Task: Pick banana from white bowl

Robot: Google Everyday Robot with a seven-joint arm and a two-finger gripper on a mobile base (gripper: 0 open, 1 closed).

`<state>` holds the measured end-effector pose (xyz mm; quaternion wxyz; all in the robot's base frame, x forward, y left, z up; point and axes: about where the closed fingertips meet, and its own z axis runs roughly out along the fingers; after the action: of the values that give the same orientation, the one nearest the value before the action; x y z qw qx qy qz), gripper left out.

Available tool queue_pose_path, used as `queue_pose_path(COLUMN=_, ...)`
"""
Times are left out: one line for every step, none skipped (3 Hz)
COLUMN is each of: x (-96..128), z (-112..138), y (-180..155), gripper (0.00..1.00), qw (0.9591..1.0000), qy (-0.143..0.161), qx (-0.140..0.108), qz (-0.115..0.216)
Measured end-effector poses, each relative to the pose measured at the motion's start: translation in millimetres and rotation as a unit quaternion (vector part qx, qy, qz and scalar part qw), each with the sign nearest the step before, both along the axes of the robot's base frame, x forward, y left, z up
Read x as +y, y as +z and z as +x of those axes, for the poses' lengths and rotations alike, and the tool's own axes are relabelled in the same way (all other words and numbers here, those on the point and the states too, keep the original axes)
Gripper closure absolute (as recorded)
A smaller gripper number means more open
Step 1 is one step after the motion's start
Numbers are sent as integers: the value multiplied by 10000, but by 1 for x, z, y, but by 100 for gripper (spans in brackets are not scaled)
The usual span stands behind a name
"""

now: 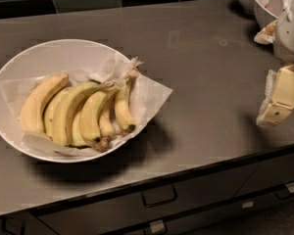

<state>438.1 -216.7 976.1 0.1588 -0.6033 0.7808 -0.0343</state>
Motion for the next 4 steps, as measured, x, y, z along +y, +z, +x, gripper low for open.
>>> queue_pose_path(x=0, z=0, y=0, gripper=0, qw=10000, qy=0, qx=0, qz=0)
queue_pose_path(x=16, z=4, y=2, gripper=0, qw=9997, qy=261, qx=-23, qz=18)
queue_pose_path(x=48, z=7, y=1, gripper=0, qw=9966, qy=820, qx=-19, qz=88)
queue_pose_path(x=85, z=1, y=3, gripper=0, qw=9880, qy=1536, qx=-40, qz=168)
